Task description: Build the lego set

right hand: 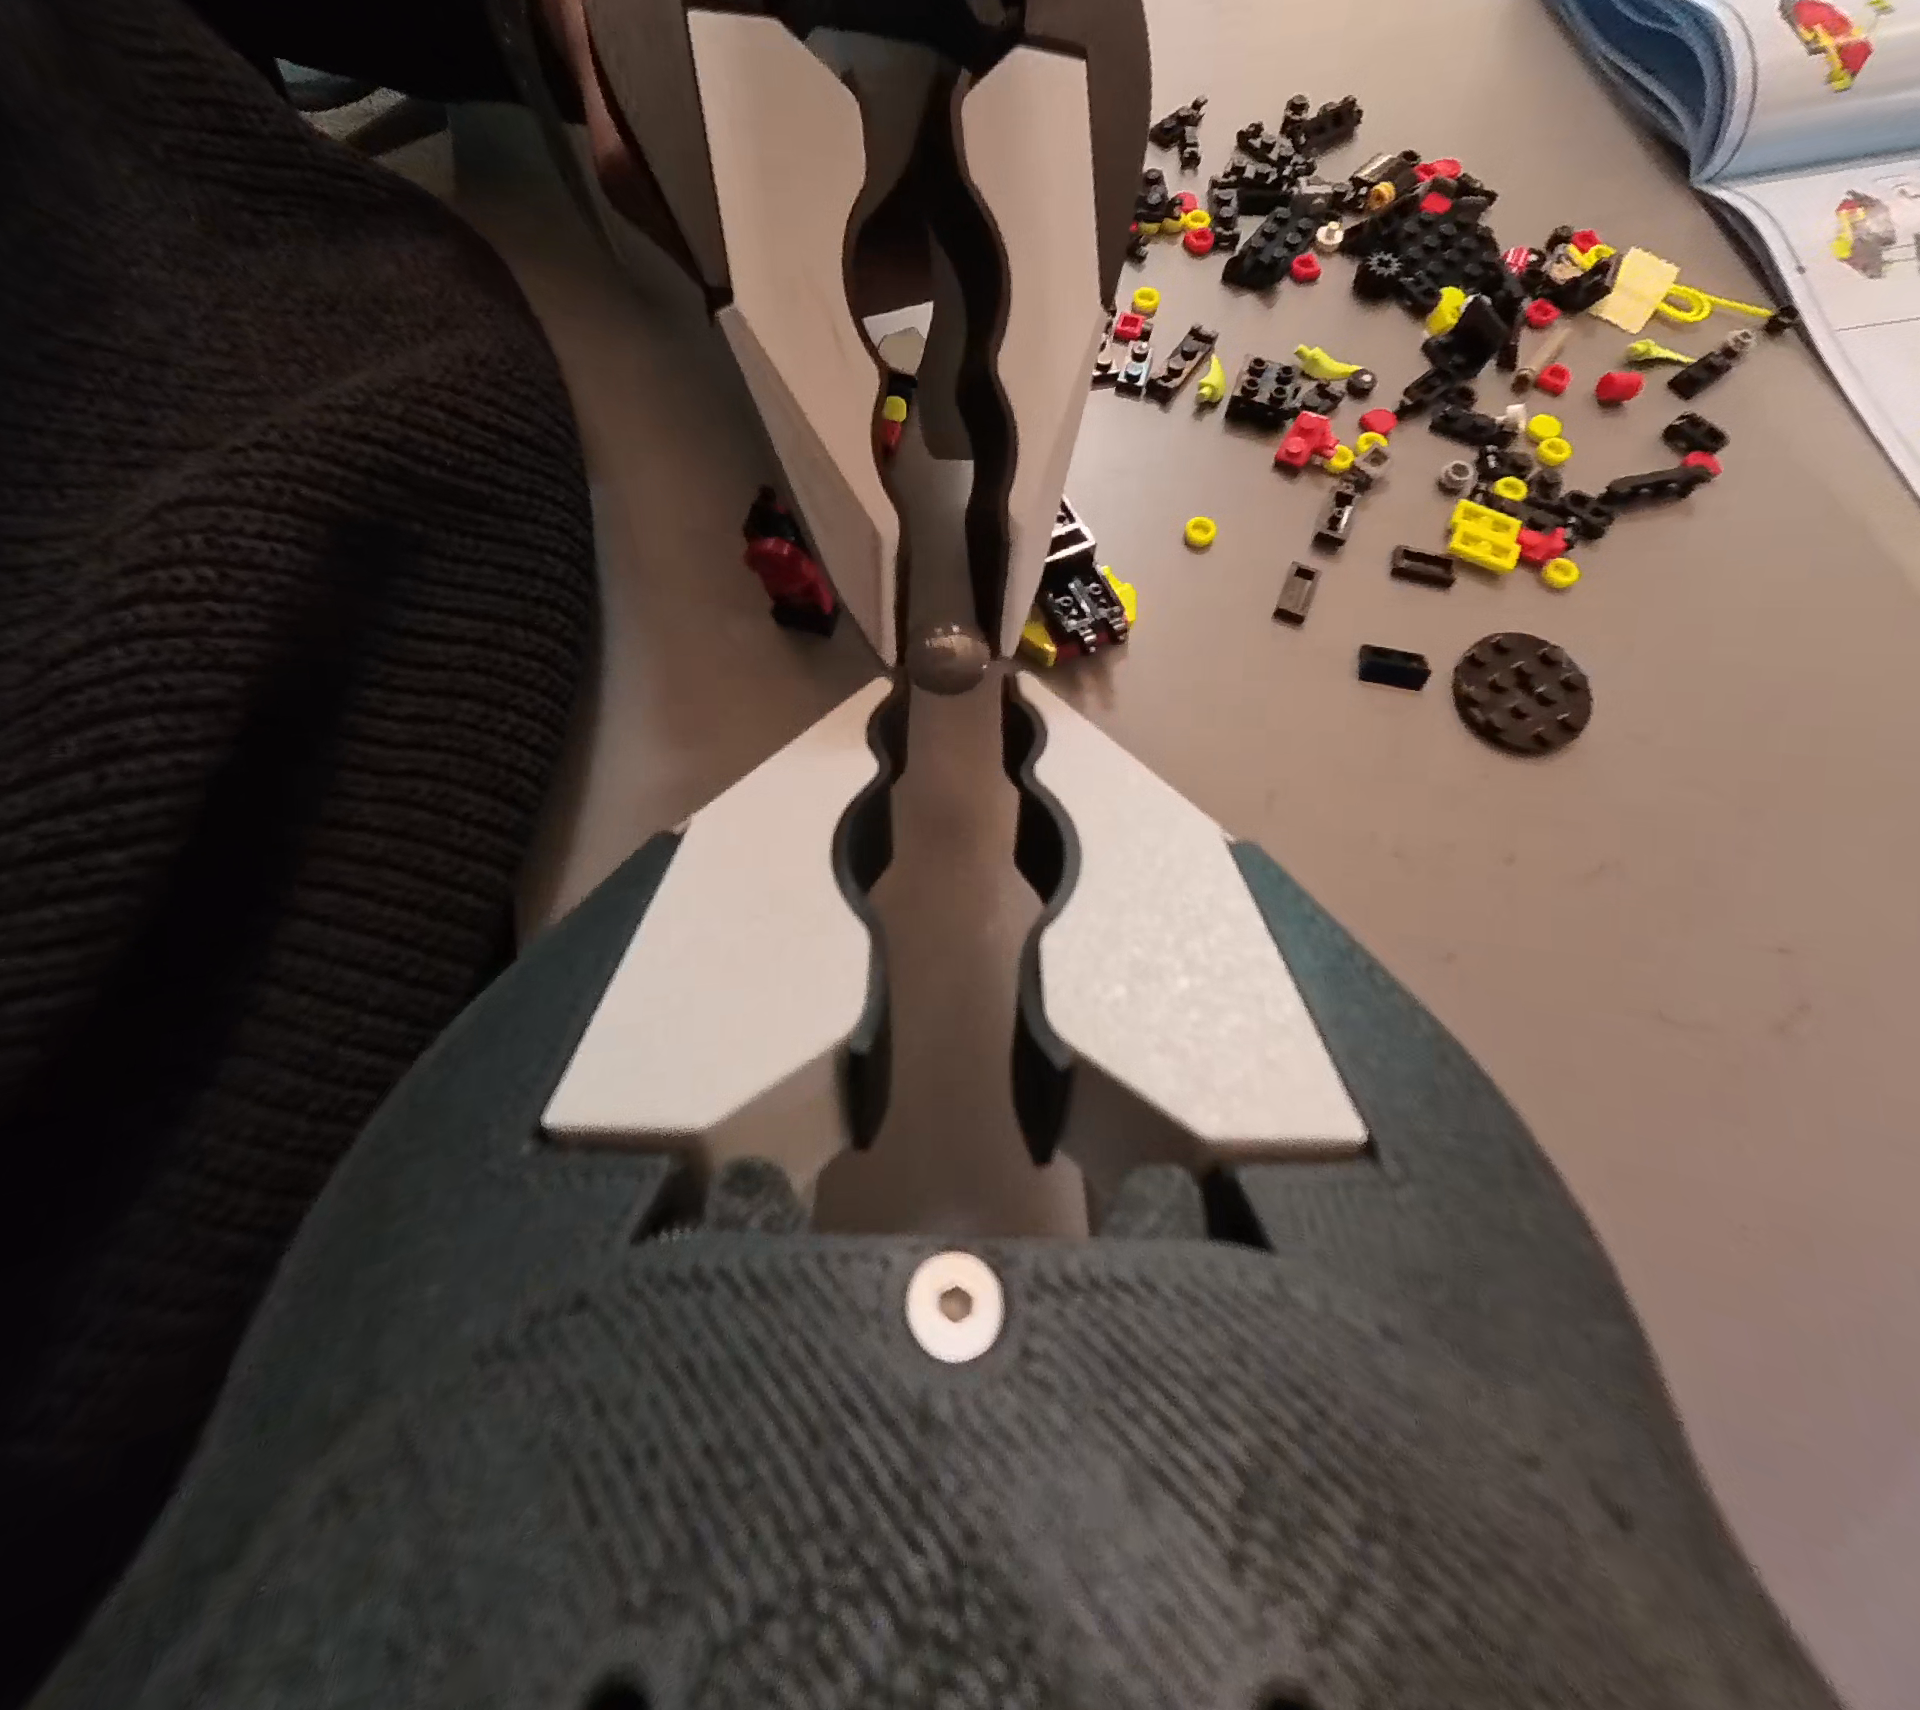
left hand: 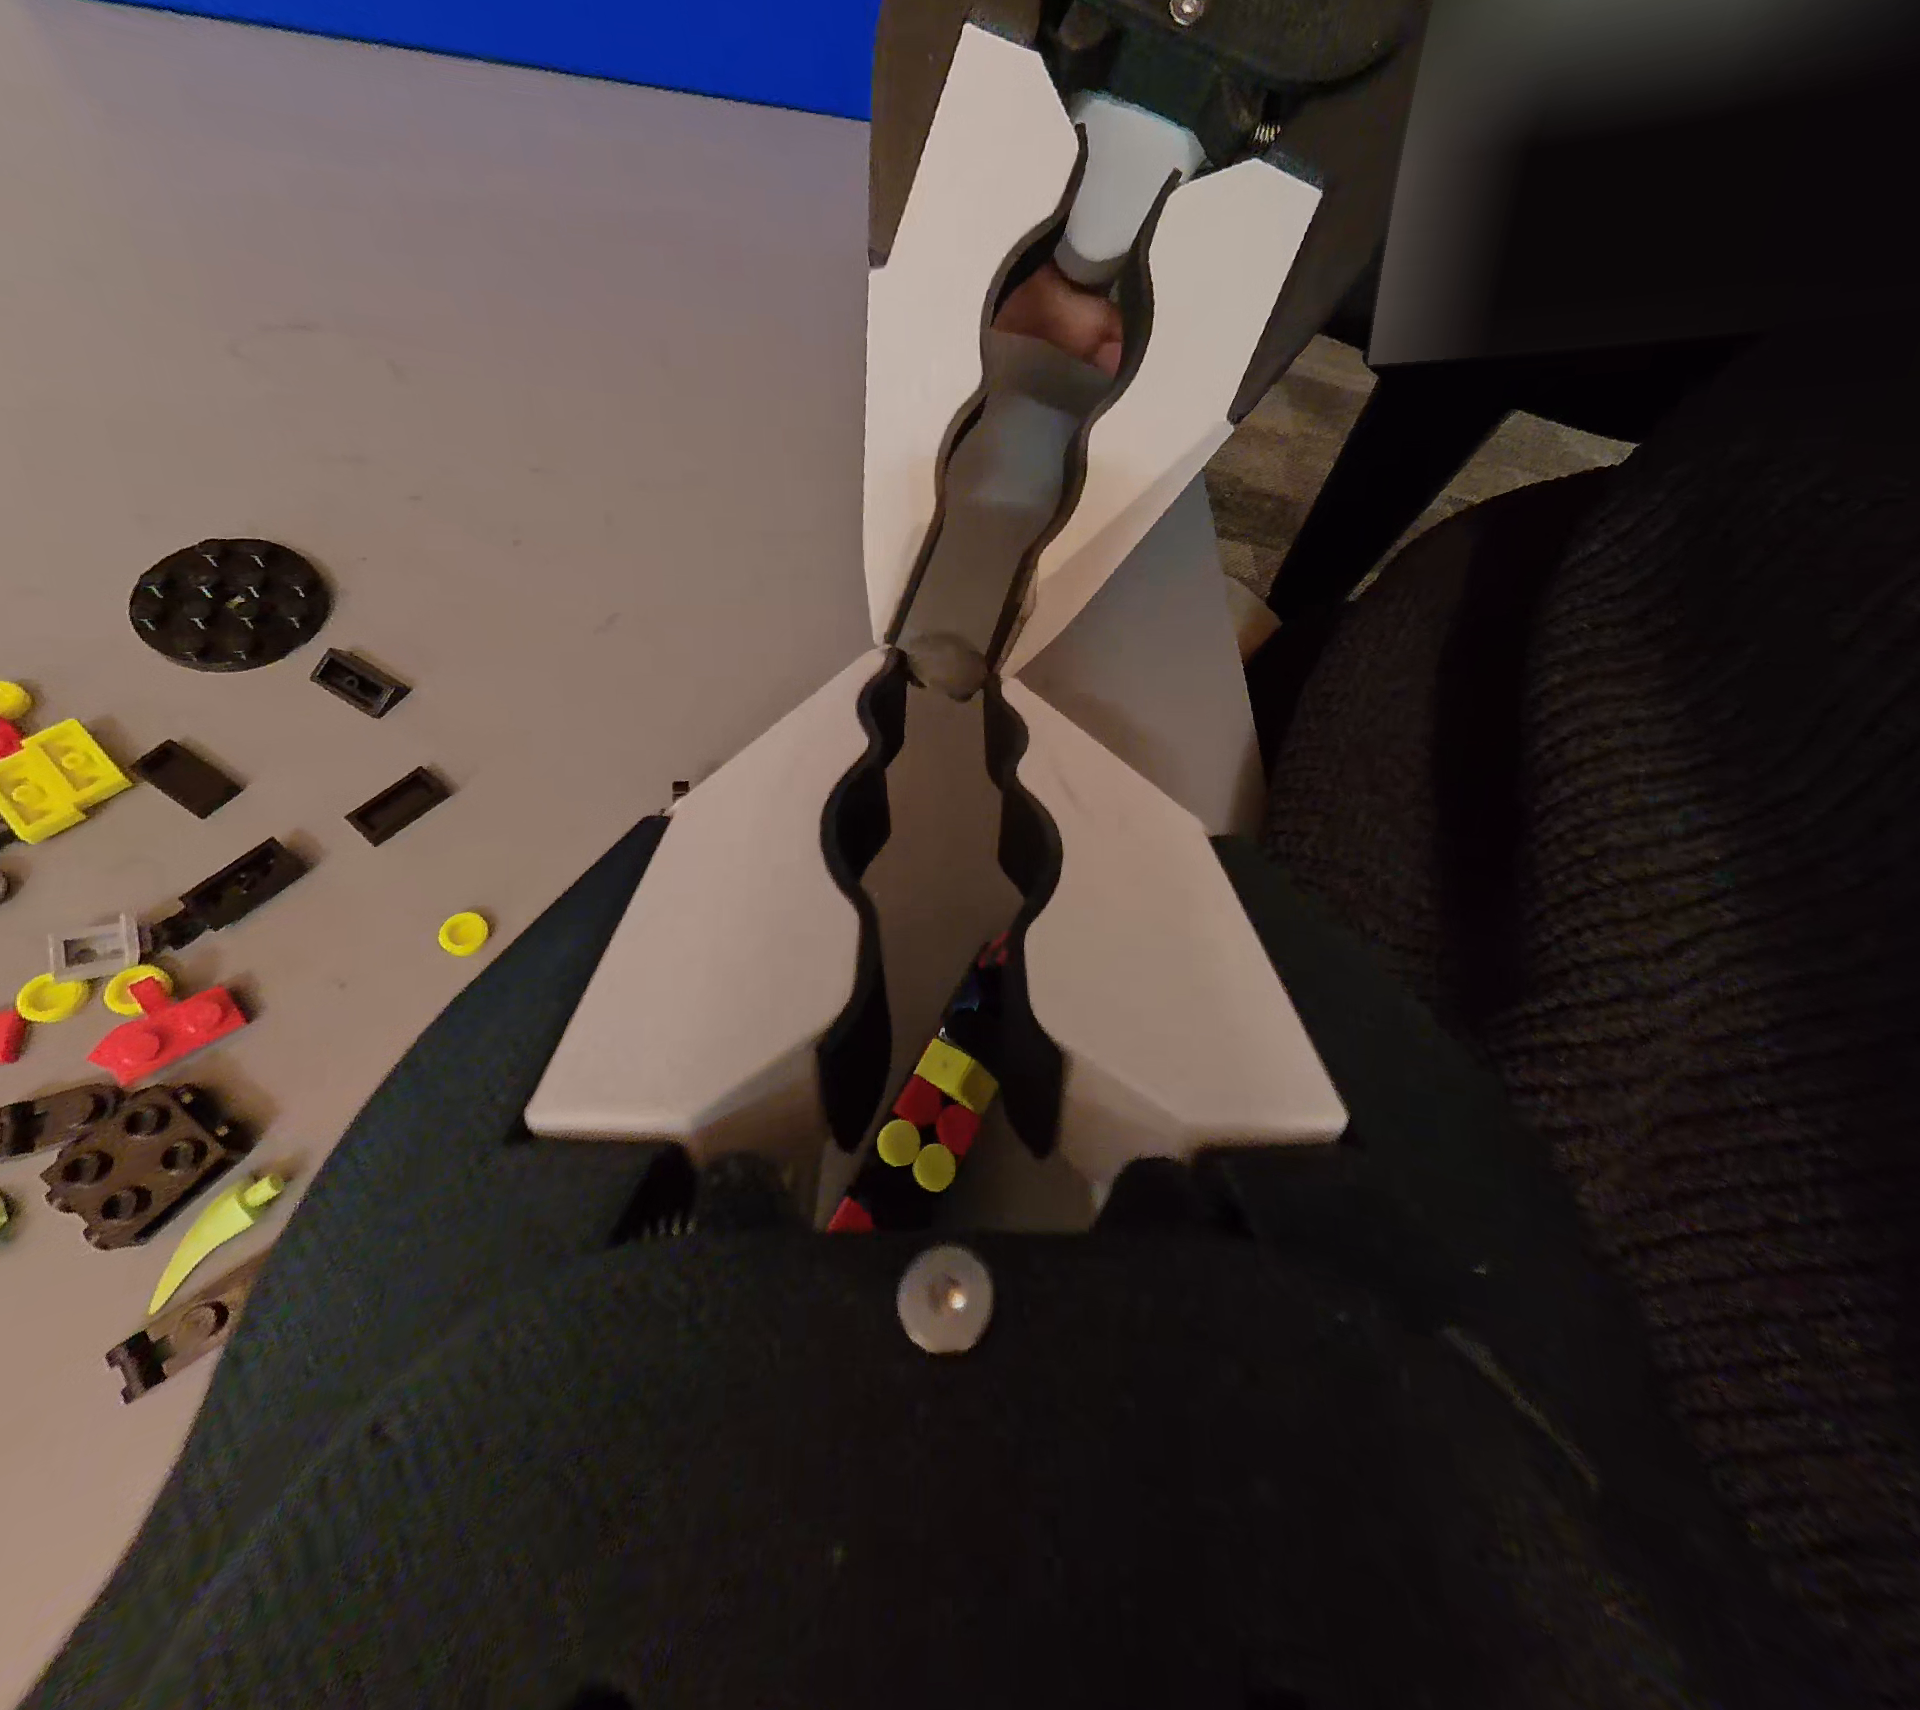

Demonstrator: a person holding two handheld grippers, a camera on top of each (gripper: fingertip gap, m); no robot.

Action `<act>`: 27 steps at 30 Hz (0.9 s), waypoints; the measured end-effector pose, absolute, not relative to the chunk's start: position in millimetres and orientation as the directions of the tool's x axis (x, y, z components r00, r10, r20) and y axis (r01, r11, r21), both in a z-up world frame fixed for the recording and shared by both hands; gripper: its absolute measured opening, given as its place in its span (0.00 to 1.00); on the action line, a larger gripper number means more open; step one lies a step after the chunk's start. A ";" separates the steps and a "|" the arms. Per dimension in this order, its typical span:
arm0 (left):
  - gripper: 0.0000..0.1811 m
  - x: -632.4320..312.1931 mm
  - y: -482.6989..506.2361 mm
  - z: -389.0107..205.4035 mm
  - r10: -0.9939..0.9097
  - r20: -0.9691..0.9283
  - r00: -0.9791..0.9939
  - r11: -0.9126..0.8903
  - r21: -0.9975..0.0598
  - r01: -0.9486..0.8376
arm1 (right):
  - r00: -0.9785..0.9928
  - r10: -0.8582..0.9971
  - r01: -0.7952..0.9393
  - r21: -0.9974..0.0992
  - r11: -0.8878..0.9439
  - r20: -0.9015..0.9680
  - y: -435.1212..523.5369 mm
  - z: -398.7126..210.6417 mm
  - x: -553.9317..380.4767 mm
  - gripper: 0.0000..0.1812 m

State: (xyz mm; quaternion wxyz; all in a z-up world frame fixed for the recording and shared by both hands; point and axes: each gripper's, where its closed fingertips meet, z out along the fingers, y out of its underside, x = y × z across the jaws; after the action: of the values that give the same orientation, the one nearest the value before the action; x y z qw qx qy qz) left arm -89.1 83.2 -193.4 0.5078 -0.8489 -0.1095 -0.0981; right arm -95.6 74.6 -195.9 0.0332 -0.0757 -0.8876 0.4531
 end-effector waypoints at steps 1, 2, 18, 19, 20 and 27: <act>0.07 -89.1 83.3 -193.7 0.087 0.279 0.956 -0.461 -0.840 0.287 | -0.987 0.161 0.104 -0.809 0.578 -0.011 74.3 -196.0 -94.9 0.08; 0.07 -89.0 83.2 -194.2 0.087 0.281 0.956 -0.463 -0.838 0.289 | -0.987 0.158 0.100 -0.809 0.580 -0.010 74.0 -196.1 -94.2 0.07; 0.12 -91.5 81.6 -202.8 0.112 0.280 0.953 -0.495 -0.816 0.298 | -0.987 0.161 0.102 -0.788 0.608 -0.004 75.4 -202.8 -94.7 0.07; 0.12 -92.6 81.0 -203.2 0.116 0.275 0.954 -0.496 -0.816 0.296 | -0.987 0.164 0.105 -0.784 0.612 -0.005 76.2 -204.0 -95.3 0.07; 0.13 -94.0 80.4 -203.0 0.122 0.271 0.955 -0.495 -0.818 0.295 | -0.986 0.166 0.109 -0.778 0.618 -0.006 77.2 -205.8 -95.8 0.06; 0.13 -115.1 73.5 -188.5 0.191 0.312 0.931 -0.398 -0.842 0.364 | -0.982 0.174 0.086 -0.656 0.750 0.070 91.0 -235.2 -102.3 0.06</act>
State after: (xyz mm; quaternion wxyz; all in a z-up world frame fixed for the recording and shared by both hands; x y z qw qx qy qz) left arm -115.1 73.5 -188.5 0.5228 -0.8319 -0.1668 -0.0825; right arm -102.3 91.0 -235.2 0.0635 -0.0695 -0.9331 0.3470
